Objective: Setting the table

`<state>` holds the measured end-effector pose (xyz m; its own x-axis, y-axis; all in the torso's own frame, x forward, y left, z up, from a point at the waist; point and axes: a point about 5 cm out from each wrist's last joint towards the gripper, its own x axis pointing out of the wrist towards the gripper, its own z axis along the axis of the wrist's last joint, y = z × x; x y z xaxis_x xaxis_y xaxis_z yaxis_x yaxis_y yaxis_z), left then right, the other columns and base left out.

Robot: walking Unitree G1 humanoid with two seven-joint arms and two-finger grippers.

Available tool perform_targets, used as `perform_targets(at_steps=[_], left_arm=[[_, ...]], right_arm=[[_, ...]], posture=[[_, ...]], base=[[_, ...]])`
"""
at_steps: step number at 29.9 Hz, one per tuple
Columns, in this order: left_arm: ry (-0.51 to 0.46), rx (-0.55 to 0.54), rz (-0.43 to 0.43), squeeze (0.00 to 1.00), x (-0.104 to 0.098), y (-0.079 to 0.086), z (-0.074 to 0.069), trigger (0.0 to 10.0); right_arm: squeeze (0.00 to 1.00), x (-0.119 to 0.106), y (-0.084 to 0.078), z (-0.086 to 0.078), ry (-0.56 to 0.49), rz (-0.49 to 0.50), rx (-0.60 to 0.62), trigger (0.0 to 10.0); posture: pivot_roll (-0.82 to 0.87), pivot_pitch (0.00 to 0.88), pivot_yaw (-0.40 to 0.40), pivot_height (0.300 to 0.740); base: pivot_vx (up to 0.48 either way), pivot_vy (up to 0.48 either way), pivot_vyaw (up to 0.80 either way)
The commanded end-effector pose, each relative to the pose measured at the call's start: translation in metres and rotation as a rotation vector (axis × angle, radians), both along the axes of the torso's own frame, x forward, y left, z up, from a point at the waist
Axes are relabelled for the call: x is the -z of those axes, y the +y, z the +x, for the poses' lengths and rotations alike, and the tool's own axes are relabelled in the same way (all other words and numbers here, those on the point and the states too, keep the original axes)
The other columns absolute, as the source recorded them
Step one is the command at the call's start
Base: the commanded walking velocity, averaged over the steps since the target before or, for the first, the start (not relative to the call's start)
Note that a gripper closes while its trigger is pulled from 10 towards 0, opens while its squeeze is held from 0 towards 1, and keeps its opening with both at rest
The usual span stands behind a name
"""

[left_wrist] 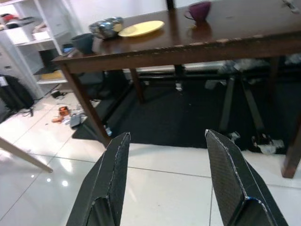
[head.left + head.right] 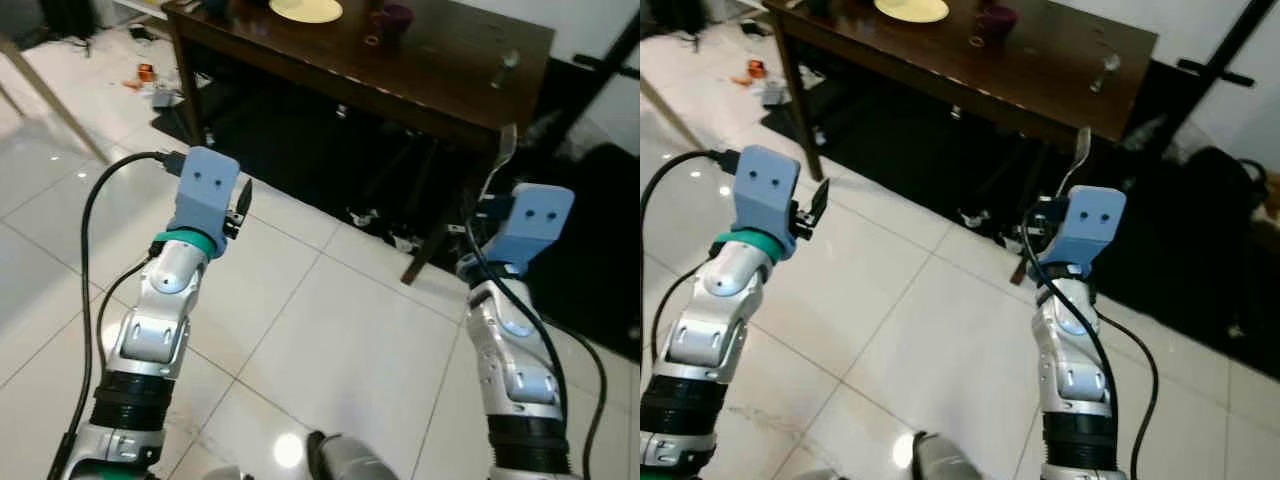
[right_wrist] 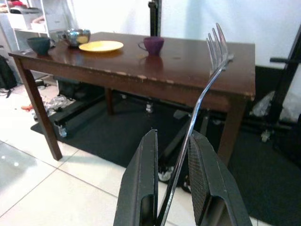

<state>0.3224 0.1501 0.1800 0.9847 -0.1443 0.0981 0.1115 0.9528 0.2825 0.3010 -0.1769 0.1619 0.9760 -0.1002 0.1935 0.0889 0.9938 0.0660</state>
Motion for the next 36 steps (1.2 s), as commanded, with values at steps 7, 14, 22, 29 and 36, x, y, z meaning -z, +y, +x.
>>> perform_targets(at_steps=[7, 14, 22, 29, 36], left_arm=[[0.020, 0.008, 0.000, 0.00, 0.003, -0.002, -0.001, 10.0], [0.020, 0.008, -0.001, 0.00, 0.003, -0.002, -0.001, 10.0], [0.017, 0.013, -0.009, 0.00, 0.002, -0.003, -0.001, 10.0], [-0.018, -0.001, -0.015, 0.00, -0.003, -0.002, 0.000, 10.0], [-0.051, -0.076, -0.009, 0.00, -0.008, 0.004, 0.004, 10.0]], right_arm=[[0.00, 0.004, -0.003, 0.000, 0.024, 0.007, 0.024, 10.0], [0.00, 0.003, -0.004, 0.000, 0.022, 0.007, 0.028, 10.0], [0.00, 0.003, -0.004, 0.000, 0.023, 0.008, 0.030, 10.0], [0.00, -0.001, -0.001, 0.002, 0.004, 0.000, 0.020, 10.0], [0.00, -0.015, 0.014, 0.004, -0.067, -0.039, -0.056, 10.0]], posture=[[0.06, 0.018, 0.024, 0.740], [0.06, 0.019, 0.024, 0.740], [0.06, 0.021, 0.024, 0.740], [0.06, 0.021, 0.024, 0.740], [0.06, 0.021, 0.023, 0.740]], base=[[0.000, 0.000, -0.80], [0.000, 0.000, -0.80], [0.000, 0.000, -0.80], [0.000, 0.000, -0.80], [0.315, 0.000, -0.23]])
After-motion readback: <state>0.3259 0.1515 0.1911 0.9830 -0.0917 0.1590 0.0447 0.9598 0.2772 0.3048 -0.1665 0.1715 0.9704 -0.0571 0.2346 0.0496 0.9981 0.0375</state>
